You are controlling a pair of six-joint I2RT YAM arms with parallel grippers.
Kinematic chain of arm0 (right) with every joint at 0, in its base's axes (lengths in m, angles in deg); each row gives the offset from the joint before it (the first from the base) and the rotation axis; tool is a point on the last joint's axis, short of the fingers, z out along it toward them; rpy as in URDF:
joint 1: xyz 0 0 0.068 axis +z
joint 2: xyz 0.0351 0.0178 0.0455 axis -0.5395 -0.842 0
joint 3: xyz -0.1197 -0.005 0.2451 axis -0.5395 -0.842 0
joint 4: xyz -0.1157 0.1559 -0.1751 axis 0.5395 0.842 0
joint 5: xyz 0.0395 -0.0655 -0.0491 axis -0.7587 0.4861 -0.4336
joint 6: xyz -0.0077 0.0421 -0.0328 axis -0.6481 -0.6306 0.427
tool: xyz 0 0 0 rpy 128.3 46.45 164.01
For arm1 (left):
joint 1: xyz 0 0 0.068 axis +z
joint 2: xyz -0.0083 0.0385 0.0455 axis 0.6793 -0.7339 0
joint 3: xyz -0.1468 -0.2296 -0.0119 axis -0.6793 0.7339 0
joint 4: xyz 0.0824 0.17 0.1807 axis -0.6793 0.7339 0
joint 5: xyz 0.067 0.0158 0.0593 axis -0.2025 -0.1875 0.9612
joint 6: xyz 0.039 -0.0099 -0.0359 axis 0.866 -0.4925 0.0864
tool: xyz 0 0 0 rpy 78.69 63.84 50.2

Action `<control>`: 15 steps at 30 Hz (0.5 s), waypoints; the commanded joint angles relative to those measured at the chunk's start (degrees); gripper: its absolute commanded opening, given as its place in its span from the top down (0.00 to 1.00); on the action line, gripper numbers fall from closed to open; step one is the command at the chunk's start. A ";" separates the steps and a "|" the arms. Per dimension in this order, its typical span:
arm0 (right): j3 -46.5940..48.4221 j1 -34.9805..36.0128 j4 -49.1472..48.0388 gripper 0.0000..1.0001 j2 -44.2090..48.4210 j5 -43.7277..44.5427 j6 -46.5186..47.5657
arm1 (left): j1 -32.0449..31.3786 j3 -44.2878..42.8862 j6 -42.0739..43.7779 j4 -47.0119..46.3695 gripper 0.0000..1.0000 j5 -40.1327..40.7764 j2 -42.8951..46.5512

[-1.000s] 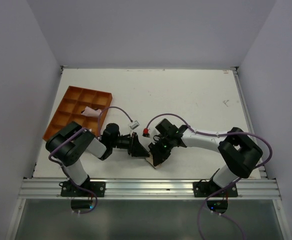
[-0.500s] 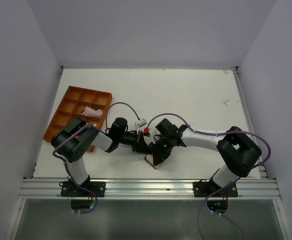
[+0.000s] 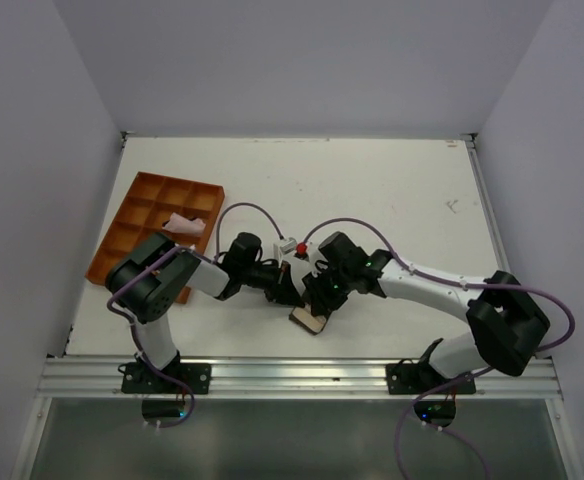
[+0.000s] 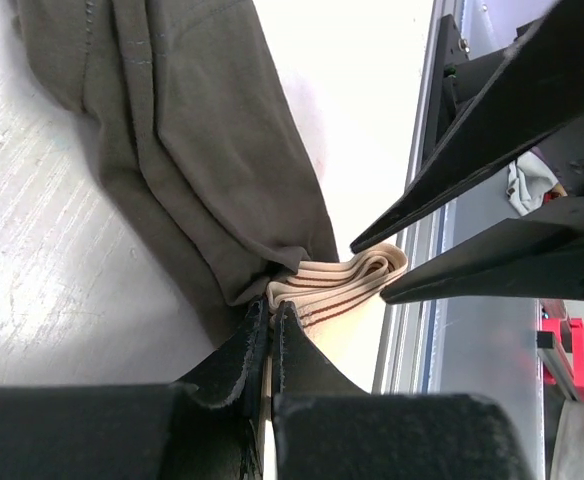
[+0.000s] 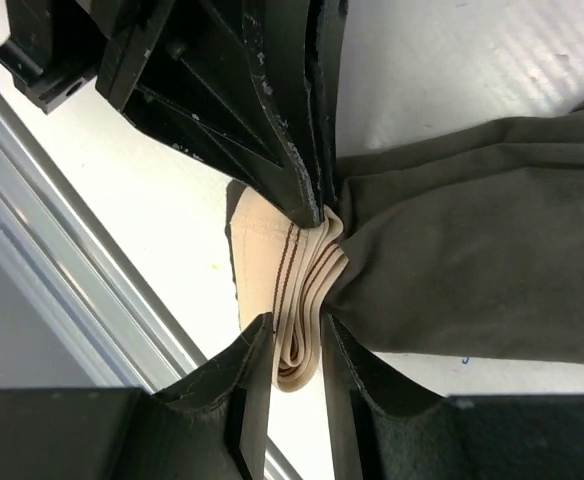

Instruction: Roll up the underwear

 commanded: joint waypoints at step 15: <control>2.43 11.33 6.63 0.62 7.56 27.62 -5.77 | -1.23 -1.13 2.95 4.55 1.00 6.15 -1.90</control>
